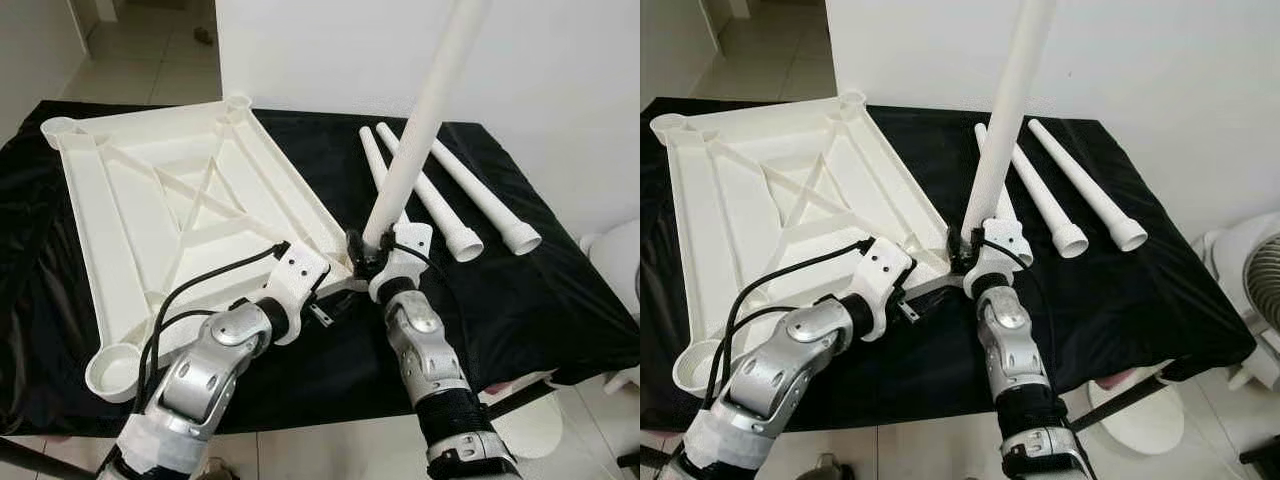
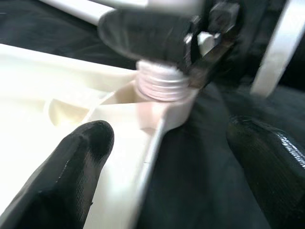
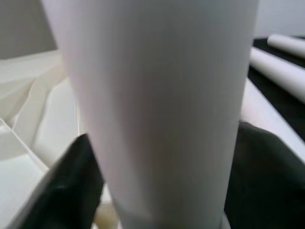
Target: Building children table
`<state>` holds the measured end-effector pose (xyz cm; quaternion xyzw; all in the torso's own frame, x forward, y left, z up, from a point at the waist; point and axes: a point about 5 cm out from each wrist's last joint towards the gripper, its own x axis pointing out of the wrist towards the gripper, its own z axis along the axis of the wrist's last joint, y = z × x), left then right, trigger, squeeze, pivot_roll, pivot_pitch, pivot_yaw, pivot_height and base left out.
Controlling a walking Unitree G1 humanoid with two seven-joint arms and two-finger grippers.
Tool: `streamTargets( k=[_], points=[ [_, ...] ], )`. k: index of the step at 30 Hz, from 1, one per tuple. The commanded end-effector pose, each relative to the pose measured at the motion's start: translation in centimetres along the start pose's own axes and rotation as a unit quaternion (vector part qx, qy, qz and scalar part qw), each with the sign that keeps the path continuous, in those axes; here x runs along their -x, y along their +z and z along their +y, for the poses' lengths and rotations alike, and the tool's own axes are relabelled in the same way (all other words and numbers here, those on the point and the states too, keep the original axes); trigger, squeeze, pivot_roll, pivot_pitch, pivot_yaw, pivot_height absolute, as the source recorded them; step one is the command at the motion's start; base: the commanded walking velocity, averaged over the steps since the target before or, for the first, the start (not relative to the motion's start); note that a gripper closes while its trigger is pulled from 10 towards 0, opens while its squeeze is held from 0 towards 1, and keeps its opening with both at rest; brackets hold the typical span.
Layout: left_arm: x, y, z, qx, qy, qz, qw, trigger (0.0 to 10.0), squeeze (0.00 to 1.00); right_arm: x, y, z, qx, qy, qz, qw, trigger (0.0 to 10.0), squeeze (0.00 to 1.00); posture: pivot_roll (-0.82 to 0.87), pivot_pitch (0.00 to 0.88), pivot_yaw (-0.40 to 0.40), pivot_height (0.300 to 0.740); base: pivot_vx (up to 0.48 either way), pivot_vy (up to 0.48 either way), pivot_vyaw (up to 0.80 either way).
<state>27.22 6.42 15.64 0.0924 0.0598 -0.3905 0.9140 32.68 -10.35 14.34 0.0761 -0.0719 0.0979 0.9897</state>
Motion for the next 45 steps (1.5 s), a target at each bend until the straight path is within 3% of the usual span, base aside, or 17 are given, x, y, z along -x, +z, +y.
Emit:
streamTargets(
  k=[1, 4, 5, 11, 18, 24, 26, 27, 33, 34, 36, 40, 45],
  points=[
    [-0.1, 0.2, 0.3, -0.011, 0.005, -0.002, 1.0, 10.0, 0.0, 0.7, 0.5, -1.4, 0.014, -0.018, -0.021, 1.0, 10.0, 1.0, 0.07, 0.035, -0.078, 0.74, 0.0, 0.0, 0.0],
    [0.0, 0.1, 0.5, -0.014, 0.009, 0.0, 1.0, 10.0, 0.0, 1.1, 0.7, -2.3, 0.02, -0.029, -0.031, 0.999, 10.0, 1.0, 0.07, 0.033, -0.077, 0.74, 0.0, 0.0, 0.0],
    [0.1, 0.0, 0.7, -0.017, 0.012, 0.004, 1.0, 10.0, 0.0, 1.3, 0.9, -2.6, 0.013, -0.031, -0.037, 0.999, 10.0, 0.0, 0.07, 0.03, -0.077, 0.74, 0.0, 0.0, 0.0],
    [0.2, -0.1, 1.1, -0.018, 0.017, 0.009, 1.0, 10.0, 0.0, 2.1, 1.5, -3.4, 0.001, -0.039, -0.053, 0.998, 10.0, 0.0, 0.07, 0.026, -0.076, 0.74, 0.0, 0.0, 0.0],
    [0.4, -1.4, 2.1, -0.009, 0.046, 0.049, 0.998, 10.0, 0.0, 4.0, 1.3, -4.5, 0.008, -0.061, -0.042, 0.997, 10.0, 0.0, 0.07, 0.032, -0.073, 0.74, 0.0, 0.0, 0.0],
    [0.5, -1.5, 3.3, -0.001, 0.077, 0.06, 0.995, 10.0, 0.0, 5.2, 1.7, -4.8, -0.077, -0.059, -0.054, 0.994, 10.0, 0.0, 0.05, 0.043, -0.062, 0.74, 0.0, 0.0, 0.0],
    [0.4, -1.5, 3.4, -0.001, 0.081, 0.062, 0.995, 10.0, 0.0, 5.3, 2.0, -4.7, -0.1, -0.05, -0.062, 0.992, 10.0, 0.0, 0.05, 0.046, -0.058, 0.74, 0.0, 0.0, 0.0],
    [0.2, -1.6, 3.6, 0.001, 0.086, 0.068, 0.994, 10.0, 0.0, 4.8, 2.7, -3.9, -0.102, -0.015, -0.071, 0.992, 10.0, 0.0, 0.04, 0.05, -0.05, 0.74, 0.0, 0.0, 0.0],
    [0.0, -1.6, 3.5, 0.006, 0.084, 0.071, 0.994, 10.0, 0.0, 4.4, 2.9, -3.6, -0.077, -0.005, -0.067, 0.995, 10.0, 0.0, 0.04, 0.05, -0.049, 0.74, 0.0, 0.0, 0.0],
    [-0.1, -1.6, 3.5, 0.005, 0.083, 0.074, 0.994, 10.0, 0.0, 4.5, 2.9, -3.3, -0.051, 0.011, -0.064, 0.997, 10.0, 0.0, 0.04, 0.058, -0.049, 0.74, 0.0, 0.0, 0.0],
    [-0.2, -1.7, 3.5, 0.002, 0.082, 0.078, 0.994, 10.0, 0.0, 4.9, 2.7, -3.0, -0.046, 0.032, -0.062, 0.997, 10.0, 0.0, 0.04, 0.058, -0.049, 0.74, 0.0, 0.0, 0.0],
    [-0.4, -1.8, 3.6, -0.002, 0.084, 0.088, 0.993, 10.0, 0.0, 6.6, 2.2, -2.5, -0.074, 0.106, -0.028, 0.991, 10.0, 0.0, 0.03, 0.068, -0.044, 0.74, 0.0, 0.0, 0.0],
    [-0.5, -1.9, 3.8, -0.005, 0.089, 0.099, 0.991, 10.0, 0.0, 7.2, 2.1, -2.6, -0.082, 0.129, -0.009, 0.988, 10.0, 0.0, 0.02, 0.071, -0.042, 0.74, 0.0, 0.0, 0.0]
  ],
)
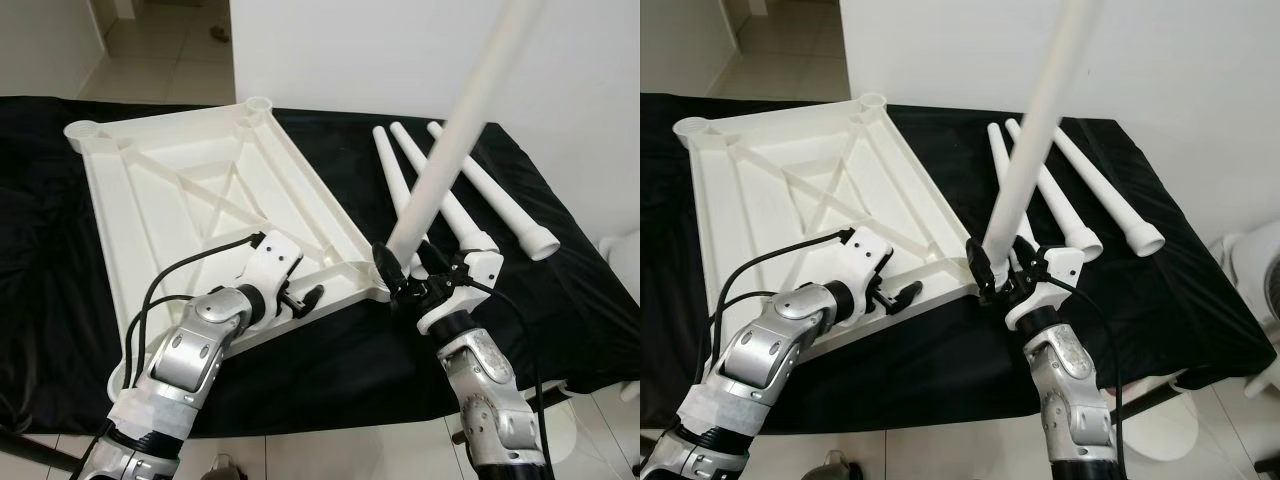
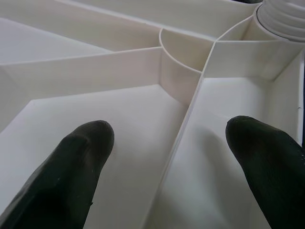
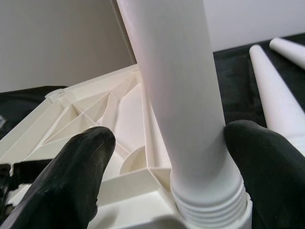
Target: Building children table
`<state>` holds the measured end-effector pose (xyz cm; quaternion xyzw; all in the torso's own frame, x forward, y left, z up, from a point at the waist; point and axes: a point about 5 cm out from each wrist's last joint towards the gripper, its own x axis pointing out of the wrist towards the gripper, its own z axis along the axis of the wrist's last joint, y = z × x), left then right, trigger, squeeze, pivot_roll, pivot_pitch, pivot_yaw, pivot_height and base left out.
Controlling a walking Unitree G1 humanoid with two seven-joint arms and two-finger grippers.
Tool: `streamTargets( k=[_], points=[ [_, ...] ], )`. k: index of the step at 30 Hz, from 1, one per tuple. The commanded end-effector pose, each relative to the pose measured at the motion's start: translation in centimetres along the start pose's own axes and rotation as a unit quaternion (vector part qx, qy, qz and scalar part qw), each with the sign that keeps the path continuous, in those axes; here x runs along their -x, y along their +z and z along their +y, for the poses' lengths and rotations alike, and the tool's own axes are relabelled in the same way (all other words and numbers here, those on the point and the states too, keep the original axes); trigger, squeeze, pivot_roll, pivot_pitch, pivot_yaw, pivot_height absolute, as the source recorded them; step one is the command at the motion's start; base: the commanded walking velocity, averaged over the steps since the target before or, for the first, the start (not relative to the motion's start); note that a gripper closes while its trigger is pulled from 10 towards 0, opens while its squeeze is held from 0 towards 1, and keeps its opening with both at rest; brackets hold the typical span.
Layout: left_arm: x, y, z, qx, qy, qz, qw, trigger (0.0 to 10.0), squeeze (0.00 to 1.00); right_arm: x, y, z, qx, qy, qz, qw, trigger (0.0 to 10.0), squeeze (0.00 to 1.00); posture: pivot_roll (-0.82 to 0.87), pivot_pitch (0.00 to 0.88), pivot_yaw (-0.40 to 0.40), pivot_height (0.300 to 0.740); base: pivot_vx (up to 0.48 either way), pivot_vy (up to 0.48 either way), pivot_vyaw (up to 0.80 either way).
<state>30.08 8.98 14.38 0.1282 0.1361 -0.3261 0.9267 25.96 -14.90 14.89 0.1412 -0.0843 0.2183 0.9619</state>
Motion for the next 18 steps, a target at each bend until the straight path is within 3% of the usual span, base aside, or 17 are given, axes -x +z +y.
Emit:
streamTargets(
  k=[1, 6, 13, 14, 15, 18],
  points=[
    [-0.3, -0.4, 0.4, 0.001, 0.041, 0.018, 0.999, 10.0, 0.0, 0.3, 0.1, 0.1, -0.004, 0.013, 0.006, 1.0, 10.0, 0.0, 0.01, 0.074, -0.04, 0.74, 0.0, 0.0, 0.0],
    [-0.7, -1.2, 1.8, 0.028, 0.108, 0.053, 0.992, 10.0, 0.0, 1.0, 0.8, -0.2, -0.008, 0.002, 0.002, 1.0, 10.0, 0.0, 0.0, 0.077, -0.04, 0.74, 0.0, 0.0, 0.0],
    [-0.6, -1.1, 2.8, 0.048, 0.152, 0.054, 0.986, 10.0, 0.0, 1.0, 0.8, 0.4, -0.014, 0.0, -0.001, 1.0, 10.0, 0.0, 0.0, 0.075, -0.041, 0.74, 0.0, 0.0, 0.0],
    [-0.5, -1.1, 3.2, 0.048, 0.169, 0.056, 0.983, 7.8, 0.0, 1.0, 0.8, 0.6, -0.017, 0.002, -0.001, 1.0, 10.0, 0.0, 0.0, 0.075, -0.04, 0.74, 0.0, 0.0, 0.0],
    [-0.4, -1.1, 3.6, 0.045, 0.182, 0.058, 0.98, 2.5, 0.0, 0.9, 0.9, 0.7, -0.021, 0.003, -0.001, 1.0, 10.0, 0.0, 0.0, 0.075, -0.041, 0.74, 0.0, 0.0, 0.0],
    [-0.4, -1.1, 3.9, 0.042, 0.194, 0.06, 0.978, 2.2, 0.0, 0.9, 1.0, 0.7, -0.022, 0.002, -0.002, 1.0, 10.0, 0.0, 0.0, 0.076, -0.041, 0.74, 0.0, 0.0, 0.0]
  ],
)
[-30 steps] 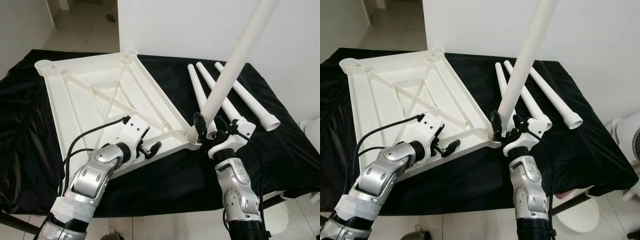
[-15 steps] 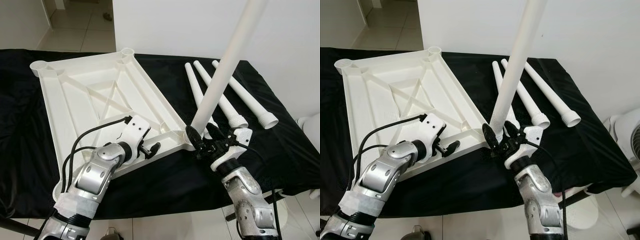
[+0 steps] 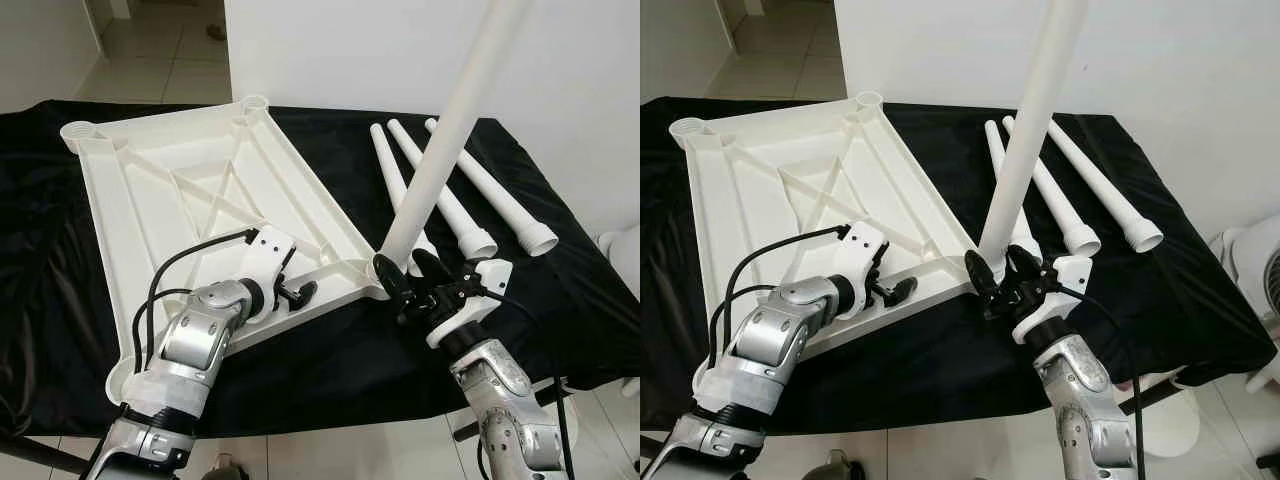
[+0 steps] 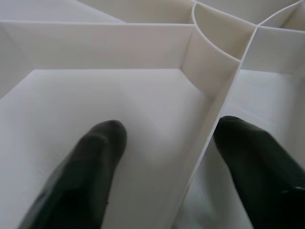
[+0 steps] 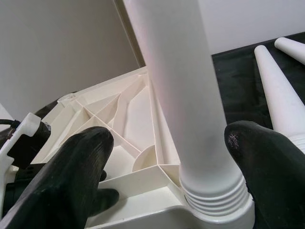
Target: Building children table
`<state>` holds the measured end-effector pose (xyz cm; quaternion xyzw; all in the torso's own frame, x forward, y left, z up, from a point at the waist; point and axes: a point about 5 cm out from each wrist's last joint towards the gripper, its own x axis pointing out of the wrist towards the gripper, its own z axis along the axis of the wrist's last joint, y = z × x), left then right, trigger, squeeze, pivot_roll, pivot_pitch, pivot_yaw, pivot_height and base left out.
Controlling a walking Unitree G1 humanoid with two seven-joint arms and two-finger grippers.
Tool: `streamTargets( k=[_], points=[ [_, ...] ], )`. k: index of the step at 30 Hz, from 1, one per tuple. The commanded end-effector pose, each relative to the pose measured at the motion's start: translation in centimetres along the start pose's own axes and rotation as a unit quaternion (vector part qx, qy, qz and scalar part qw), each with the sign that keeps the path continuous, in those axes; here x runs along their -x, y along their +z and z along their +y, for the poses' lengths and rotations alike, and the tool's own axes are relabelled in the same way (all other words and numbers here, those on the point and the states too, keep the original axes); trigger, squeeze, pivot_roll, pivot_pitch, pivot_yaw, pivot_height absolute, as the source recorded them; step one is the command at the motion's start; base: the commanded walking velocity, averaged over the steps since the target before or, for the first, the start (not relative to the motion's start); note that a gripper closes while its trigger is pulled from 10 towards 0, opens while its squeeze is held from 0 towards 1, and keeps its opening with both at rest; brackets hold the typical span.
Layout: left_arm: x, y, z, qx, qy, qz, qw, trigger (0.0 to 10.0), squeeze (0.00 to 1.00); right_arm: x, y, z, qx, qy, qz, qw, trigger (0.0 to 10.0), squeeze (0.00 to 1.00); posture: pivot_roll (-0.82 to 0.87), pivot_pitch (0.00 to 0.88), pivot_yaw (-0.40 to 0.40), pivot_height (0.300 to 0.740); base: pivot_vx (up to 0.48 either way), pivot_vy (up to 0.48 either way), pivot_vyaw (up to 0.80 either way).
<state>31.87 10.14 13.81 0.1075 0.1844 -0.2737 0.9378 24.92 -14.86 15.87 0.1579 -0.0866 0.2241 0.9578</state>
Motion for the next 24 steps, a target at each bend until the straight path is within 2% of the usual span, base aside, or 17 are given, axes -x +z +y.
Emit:
streamTargets(
  k=[1, 6, 16, 21, 22, 23, 24],
  points=[
    [0.3, -0.3, 2.3, 0.0, 0.162, 0.01, 0.987, 0.0, 0.0, 0.1, 0.0, 0.0, -0.007, -0.003, 0.002, 1.0, 10.0, 0.0, 0.0, 0.076, -0.041, 0.74, 0.0, 0.0, 0.0],
    [0.3, 0.3, 3.1, -0.032, 0.194, 0.006, 0.98, 0.0, 0.0, -0.2, 0.2, 0.1, -0.006, -0.011, -0.004, 1.0, 10.0, 0.0, 0.0, 0.073, -0.041, 0.74, 0.0, 0.0, 0.0],
    [0.9, 0.5, 3.2, -0.022, 0.211, 0.008, 0.977, 0.0, 0.0, -0.4, 0.2, 0.0, -0.002, -0.017, -0.004, 1.0, 10.0, 0.0, 0.0, 0.066, -0.04, 0.74, 0.0, 0.0, 0.0],
    [1.4, -0.9, 3.0, 0.006, 0.231, 0.022, 0.973, 0.0, 0.0, -0.6, 0.2, 0.0, -0.003, -0.017, -0.005, 1.0, 10.0, 0.0, 0.0, 0.059, -0.039, 0.74, 0.0, 0.0, 0.0],
    [1.2, -1.1, 2.9, 0.004, 0.234, 0.023, 0.972, 1.1, 0.0, -0.7, 0.2, 0.0, -0.005, -0.017, -0.005, 1.0, 10.0, 0.0, 0.01, 0.059, -0.047, 0.74, 0.0, 0.0, 0.0],
    [1.1, -1.1, 2.8, 0.001, 0.236, 0.022, 0.971, 4.6, 0.0, -0.7, 0.2, 0.0, -0.006, -0.017, -0.005, 1.0, 10.0, 0.0, 0.01, 0.059, -0.049, 0.74, 0.0, 0.0, 0.0],
    [1.1, -1.1, 2.8, 0.001, 0.236, 0.022, 0.971, 4.6, 0.0, -0.7, 0.2, 0.0, -0.006, -0.017, -0.005, 1.0, 10.0, 0.0, 0.01, 0.059, -0.049, 0.74, 0.0, 0.0, 0.0]
  ],
)
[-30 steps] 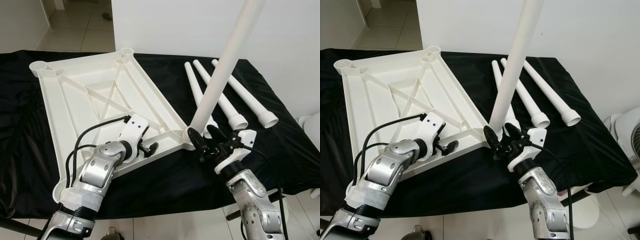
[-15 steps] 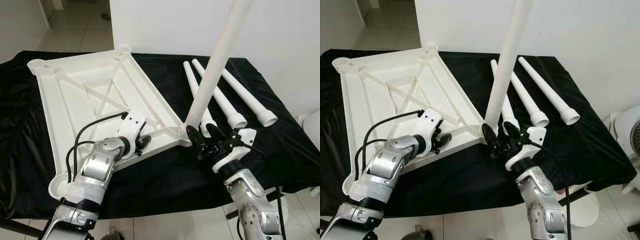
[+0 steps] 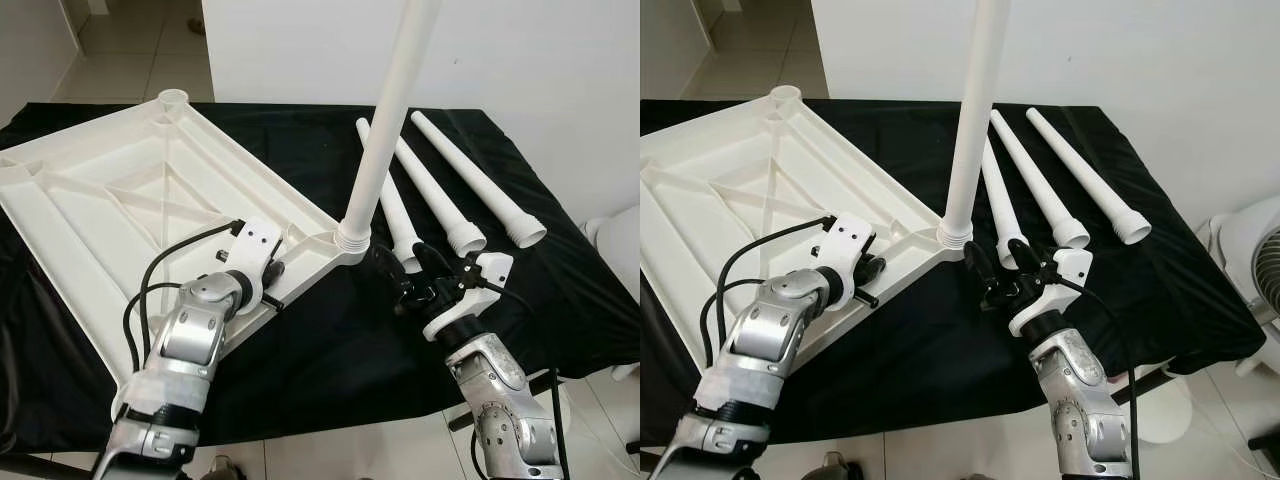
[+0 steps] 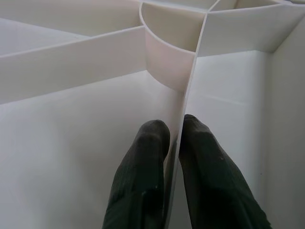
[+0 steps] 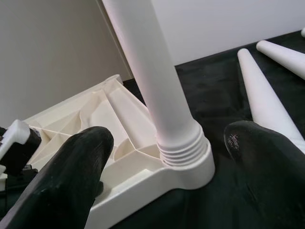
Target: Building children table
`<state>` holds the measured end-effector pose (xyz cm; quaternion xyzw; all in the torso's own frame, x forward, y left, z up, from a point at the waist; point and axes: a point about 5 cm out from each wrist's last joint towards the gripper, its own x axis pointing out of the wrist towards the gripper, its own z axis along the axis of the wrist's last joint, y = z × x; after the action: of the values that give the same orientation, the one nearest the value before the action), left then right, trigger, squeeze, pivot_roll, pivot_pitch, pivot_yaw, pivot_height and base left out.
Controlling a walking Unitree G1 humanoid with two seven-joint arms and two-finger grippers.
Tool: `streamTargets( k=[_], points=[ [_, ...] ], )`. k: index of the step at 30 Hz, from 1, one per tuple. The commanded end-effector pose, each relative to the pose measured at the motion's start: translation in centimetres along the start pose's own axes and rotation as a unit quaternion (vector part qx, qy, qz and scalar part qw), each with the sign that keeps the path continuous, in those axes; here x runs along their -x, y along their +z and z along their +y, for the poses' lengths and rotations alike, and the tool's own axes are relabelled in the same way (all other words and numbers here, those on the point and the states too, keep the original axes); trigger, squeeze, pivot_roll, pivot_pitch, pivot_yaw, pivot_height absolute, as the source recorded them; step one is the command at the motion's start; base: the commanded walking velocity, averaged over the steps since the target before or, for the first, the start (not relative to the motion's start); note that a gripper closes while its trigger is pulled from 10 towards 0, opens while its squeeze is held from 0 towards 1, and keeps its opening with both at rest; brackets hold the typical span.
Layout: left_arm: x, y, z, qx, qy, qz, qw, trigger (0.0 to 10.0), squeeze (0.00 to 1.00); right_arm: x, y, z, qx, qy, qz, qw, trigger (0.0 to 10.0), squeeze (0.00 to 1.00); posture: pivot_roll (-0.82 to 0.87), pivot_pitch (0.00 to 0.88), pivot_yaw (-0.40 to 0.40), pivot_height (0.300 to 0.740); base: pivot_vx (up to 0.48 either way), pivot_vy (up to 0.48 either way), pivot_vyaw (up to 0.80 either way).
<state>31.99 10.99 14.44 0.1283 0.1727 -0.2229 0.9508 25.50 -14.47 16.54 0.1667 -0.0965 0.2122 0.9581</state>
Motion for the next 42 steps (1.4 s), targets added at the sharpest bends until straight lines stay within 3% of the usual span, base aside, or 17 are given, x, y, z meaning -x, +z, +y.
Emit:
streamTargets(
  k=[1, 6, 12, 13, 15, 17, 18, 19, 20, 26, 29, 36, 39, 42],
  points=[
    [0.0, -1.1, 1.8, 0.009, 0.174, 0.017, 0.985, 10.0, 0.0, -0.1, -0.3, -0.2, 0.0, -0.004, 0.009, 1.0, 10.0, 0.0, 0.01, 0.06, -0.054, 0.74, 0.0, 0.0, 0.0],
    [-1.1, 1.1, 1.4, 0.006, 0.161, -0.036, 0.986, 10.0, 0.0, -0.6, -0.2, -0.1, 0.009, 0.004, 0.011, 1.0, 10.0, 0.0, 0.01, 0.06, -0.058, 0.74, 0.0, 0.0, 0.0],
    [-1.8, 2.6, 1.3, -0.001, 0.155, -0.066, 0.986, 10.0, 0.0, -0.8, -0.2, -0.1, 0.016, 0.006, 0.011, 1.0, 10.0, 0.0, 0.01, 0.064, -0.056, 0.74, 0.0, 0.0, 0.0],
    [-1.8, 3.0, 0.9, 0.018, 0.132, -0.084, 0.987, 10.0, 1.0, -0.7, -0.2, -0.1, 0.019, 0.004, 0.012, 1.0, 10.0, 0.0, 0.0, 0.066, -0.051, 0.74, 0.0, 0.0, 0.0],
    [-1.4, 4.2, -0.3, 0.037, 0.079, -0.135, 0.987, 10.0, 1.0, -0.5, -0.3, -0.3, 0.023, -0.003, 0.012, 1.0, 10.0, 0.0, 0.0, 0.072, -0.038, 0.74, 0.0, 0.0, 0.0],
    [-1.0, 5.0, -1.2, 0.03, 0.04, -0.17, 0.984, 10.0, 1.0, -0.4, -0.4, -0.3, 0.025, -0.007, 0.012, 1.0, 10.0, 0.0, 0.0, 0.076, -0.034, 0.74, 0.0, 0.0, 0.0],
    [-1.0, 5.0, -1.2, 0.03, 0.04, -0.17, 0.984, 10.0, 1.0, -0.4, -0.4, -0.3, 0.025, -0.007, 0.012, 1.0, 10.0, 0.0, 0.0, 0.076, -0.034, 0.74, 0.0, 0.0, 0.0],
    [-0.7, 5.1, -1.6, 0.029, 0.015, -0.176, 0.984, 10.0, 0.85, -0.4, -0.4, -0.3, 0.025, -0.007, 0.013, 1.0, 10.0, 0.0, 0.0, 0.076, -0.034, 0.74, 0.0, 0.0, 0.0],
    [-0.5, 5.2, -1.8, 0.022, -0.001, -0.183, 0.983, 10.0, 0.0, -0.4, -0.6, -0.2, 0.025, -0.008, 0.015, 1.0, 10.0, 0.0, 0.01, 0.08, -0.031, 0.74, 0.0, 0.0, 0.0],
    [1.1, 5.3, -1.7, -0.038, -0.053, -0.209, 0.976, 10.0, 0.0, -0.4, -1.0, 0.0, 0.03, -0.005, 0.021, 0.999, 10.0, 0.0, 0.02, 0.085, -0.028, 0.74, 0.0, 0.0, 0.0],
    [2.4, 4.2, 0.8, -0.063, -0.048, -0.194, 0.978, 10.0, 0.0, -0.5, -1.3, 0.0, 0.038, -0.003, 0.032, 0.999, 10.0, 0.0, 0.04, 0.09, -0.029, 0.74, 0.0, 0.0, 0.0],
    [3.5, 3.0, 3.1, -0.077, -0.032, -0.172, 0.982, 10.0, 0.0, -0.5, -1.7, -0.1, 0.042, -0.002, 0.039, 0.998, 10.0, 0.0, 0.05, 0.093, -0.035, 0.74, 0.0, 0.0, 0.0],
    [5.3, 1.1, 6.0, -0.119, -0.03, -0.122, 0.985, 10.0, 0.0, -0.7, -2.0, -0.1, 0.05, 0.007, 0.048, 0.998, 10.0, 0.0, 0.07, 0.094, -0.044, 0.74, 0.0, 0.0, 0.0],
    [5.7, 0.6, 6.5, -0.128, -0.036, -0.107, 0.985, 10.0, 0.0, -0.8, -2.1, -0.1, 0.05, 0.009, 0.049, 0.998, 10.0, 0.0, 0.07, 0.094, -0.046, 0.74, 0.0, 0.0, 0.0]
  ],
)
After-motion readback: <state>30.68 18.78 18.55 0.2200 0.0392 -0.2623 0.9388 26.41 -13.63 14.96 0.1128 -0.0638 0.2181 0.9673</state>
